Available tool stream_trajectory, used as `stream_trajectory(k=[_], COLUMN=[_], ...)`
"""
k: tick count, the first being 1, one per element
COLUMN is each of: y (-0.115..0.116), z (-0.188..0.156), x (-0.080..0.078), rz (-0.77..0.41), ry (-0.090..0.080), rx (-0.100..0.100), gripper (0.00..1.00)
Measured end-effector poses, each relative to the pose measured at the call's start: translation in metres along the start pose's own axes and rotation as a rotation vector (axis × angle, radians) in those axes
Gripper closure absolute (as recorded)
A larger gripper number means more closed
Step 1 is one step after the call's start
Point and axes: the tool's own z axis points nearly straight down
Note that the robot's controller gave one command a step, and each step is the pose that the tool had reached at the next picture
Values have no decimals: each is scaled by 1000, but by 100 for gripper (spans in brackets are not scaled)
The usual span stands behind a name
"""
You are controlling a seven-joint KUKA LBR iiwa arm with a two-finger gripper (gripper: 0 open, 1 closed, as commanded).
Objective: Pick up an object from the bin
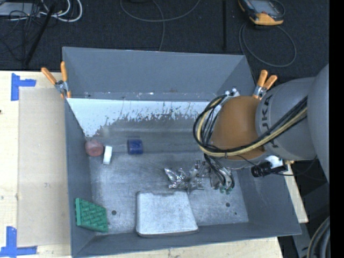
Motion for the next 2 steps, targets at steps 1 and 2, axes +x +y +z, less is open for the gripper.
stream_trajectory(k=[1, 2], y=[3, 11], z=[-47, -139], x=[-2, 2], rz=[14, -19], ry=[-2, -6], rx=[-1, -1], gripper=[100, 100])
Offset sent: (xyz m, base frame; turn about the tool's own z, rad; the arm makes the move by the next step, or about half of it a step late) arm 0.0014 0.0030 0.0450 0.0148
